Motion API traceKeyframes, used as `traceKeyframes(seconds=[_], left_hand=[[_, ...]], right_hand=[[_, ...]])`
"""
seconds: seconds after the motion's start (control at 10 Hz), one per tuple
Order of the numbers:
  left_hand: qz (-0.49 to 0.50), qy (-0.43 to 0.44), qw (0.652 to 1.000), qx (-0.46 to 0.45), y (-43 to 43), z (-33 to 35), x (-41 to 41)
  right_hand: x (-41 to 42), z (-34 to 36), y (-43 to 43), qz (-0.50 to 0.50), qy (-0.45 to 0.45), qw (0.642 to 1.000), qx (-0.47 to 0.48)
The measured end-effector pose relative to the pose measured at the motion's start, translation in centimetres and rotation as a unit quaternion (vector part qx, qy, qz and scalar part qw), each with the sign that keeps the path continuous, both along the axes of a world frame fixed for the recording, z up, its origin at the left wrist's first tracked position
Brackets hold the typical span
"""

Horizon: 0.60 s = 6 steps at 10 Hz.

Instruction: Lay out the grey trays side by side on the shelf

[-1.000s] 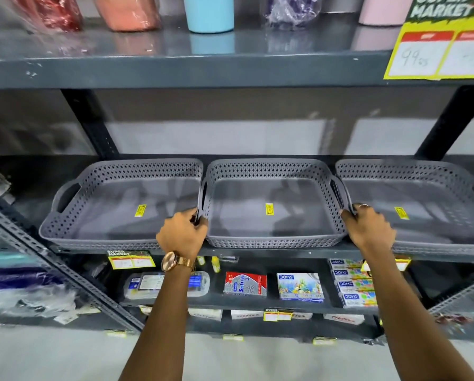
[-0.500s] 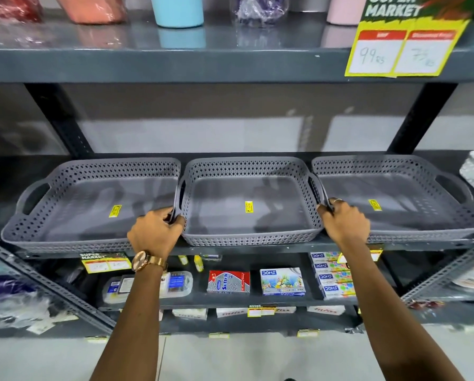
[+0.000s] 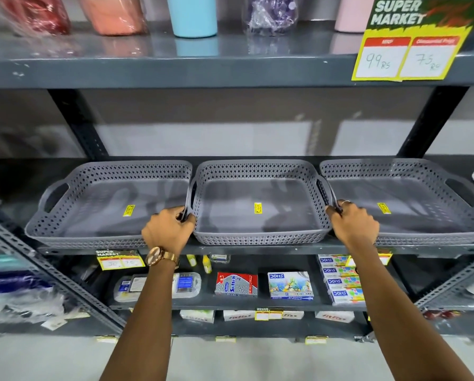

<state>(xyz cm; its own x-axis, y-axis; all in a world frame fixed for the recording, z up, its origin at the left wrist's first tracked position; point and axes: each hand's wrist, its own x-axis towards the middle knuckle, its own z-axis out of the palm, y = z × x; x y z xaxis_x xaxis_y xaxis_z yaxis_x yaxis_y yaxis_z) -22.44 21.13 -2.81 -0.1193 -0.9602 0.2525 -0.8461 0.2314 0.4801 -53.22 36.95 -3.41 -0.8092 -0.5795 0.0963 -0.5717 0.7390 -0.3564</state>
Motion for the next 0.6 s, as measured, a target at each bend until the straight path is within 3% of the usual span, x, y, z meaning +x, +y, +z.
traceKeyframes(seconds=[0.5,0.6], left_hand=[[-0.028,-0.024,0.999,-0.005,-0.4,0.0,0.7],[-0.061,-0.046,0.997,-0.031,0.3,-0.6,1.1]], right_hand=[[0.8,0.4,-0.2,-0.014,0.010,1.000,0.009],[1.8,1.2,0.7,0.032,0.034,0.994,-0.102]])
